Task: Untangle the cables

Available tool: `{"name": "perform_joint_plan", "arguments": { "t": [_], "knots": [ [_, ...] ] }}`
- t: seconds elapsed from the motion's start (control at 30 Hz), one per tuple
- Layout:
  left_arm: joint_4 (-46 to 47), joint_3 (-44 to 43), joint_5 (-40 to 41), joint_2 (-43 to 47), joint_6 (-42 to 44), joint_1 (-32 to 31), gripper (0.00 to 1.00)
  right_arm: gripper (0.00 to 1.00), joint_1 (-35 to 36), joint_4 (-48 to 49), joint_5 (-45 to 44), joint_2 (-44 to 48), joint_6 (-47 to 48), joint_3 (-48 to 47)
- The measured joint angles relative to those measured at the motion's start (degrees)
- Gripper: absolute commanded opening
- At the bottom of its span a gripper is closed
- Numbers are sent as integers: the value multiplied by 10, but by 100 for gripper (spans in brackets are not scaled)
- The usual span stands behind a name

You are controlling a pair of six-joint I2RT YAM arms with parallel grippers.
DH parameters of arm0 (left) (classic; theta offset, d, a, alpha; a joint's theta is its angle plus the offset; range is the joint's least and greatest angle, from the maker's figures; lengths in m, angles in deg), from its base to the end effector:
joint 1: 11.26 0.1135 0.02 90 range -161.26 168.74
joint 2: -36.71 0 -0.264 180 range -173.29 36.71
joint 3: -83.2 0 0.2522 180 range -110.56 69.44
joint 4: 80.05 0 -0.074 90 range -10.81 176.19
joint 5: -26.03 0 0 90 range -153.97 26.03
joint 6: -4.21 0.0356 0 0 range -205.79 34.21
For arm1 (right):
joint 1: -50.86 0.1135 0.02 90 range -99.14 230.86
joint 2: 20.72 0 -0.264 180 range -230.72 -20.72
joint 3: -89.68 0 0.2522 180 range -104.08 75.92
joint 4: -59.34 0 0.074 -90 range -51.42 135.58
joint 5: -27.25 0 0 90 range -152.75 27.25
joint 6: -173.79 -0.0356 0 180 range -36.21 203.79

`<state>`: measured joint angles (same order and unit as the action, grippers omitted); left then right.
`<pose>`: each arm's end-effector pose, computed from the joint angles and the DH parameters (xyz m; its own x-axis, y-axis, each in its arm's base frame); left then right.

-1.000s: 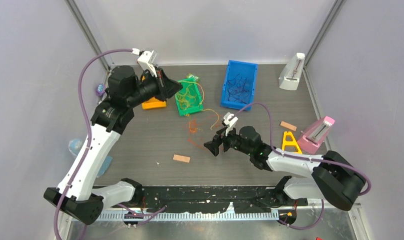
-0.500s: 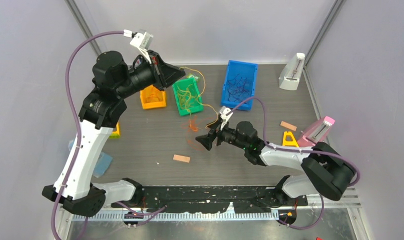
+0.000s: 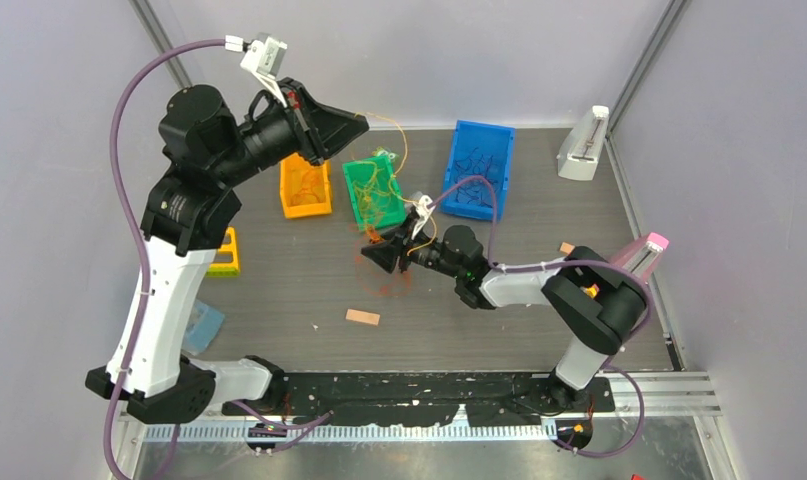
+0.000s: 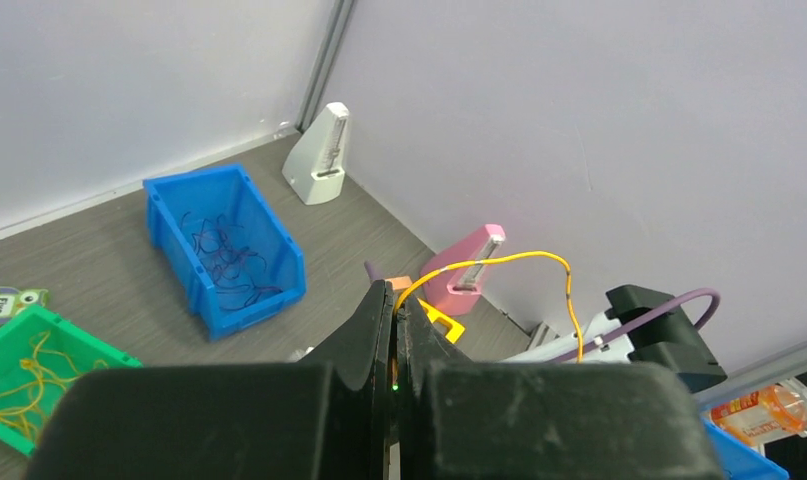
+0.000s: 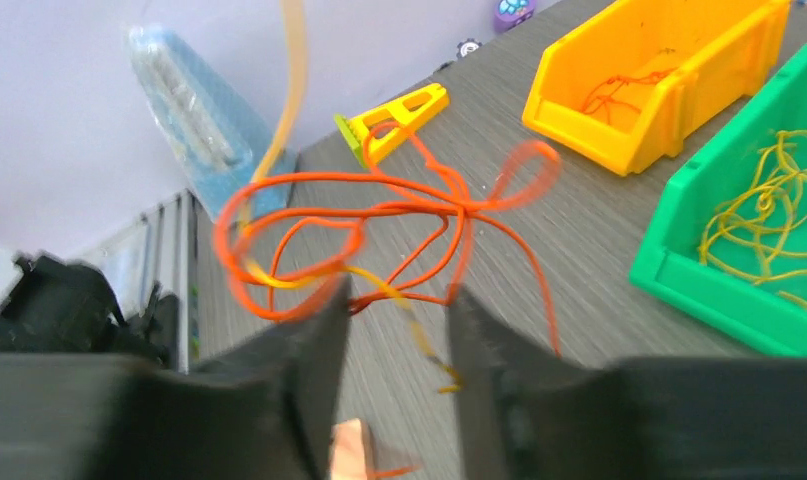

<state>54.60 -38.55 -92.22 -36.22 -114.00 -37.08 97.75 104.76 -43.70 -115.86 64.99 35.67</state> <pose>0.1851 -0.1083 0.5621 -0.3344 -0.3008 -0.8931 0.7386 0.5050 -0.4466 0.2245 0.2569 0.2186 -0.2457 0.1833 -0.9519 -0.8803 0.3690 0.2982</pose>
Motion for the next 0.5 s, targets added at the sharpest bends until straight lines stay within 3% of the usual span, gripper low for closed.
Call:
{"name": "perform_joint_plan", "arguments": {
  "t": [0.07, 0.17, 0.27, 0.5],
  "knots": [
    [-4, -8, 7, -2, 0, 0, 0, 23, 0, 8, -13, -21, -18, -8],
    [-20, -32, 26, -5, 5, 13, 0, 22, -5, 20, -41, -26, -42, 13],
    [-32, -48, 48, 0, 12, 49, 0, 8, -28, 54, -65, -20, -68, 75],
    [-44, -43, 88, 40, 15, 144, 0, 6, -108, 10, -117, 64, -116, 209]
  ]
}}
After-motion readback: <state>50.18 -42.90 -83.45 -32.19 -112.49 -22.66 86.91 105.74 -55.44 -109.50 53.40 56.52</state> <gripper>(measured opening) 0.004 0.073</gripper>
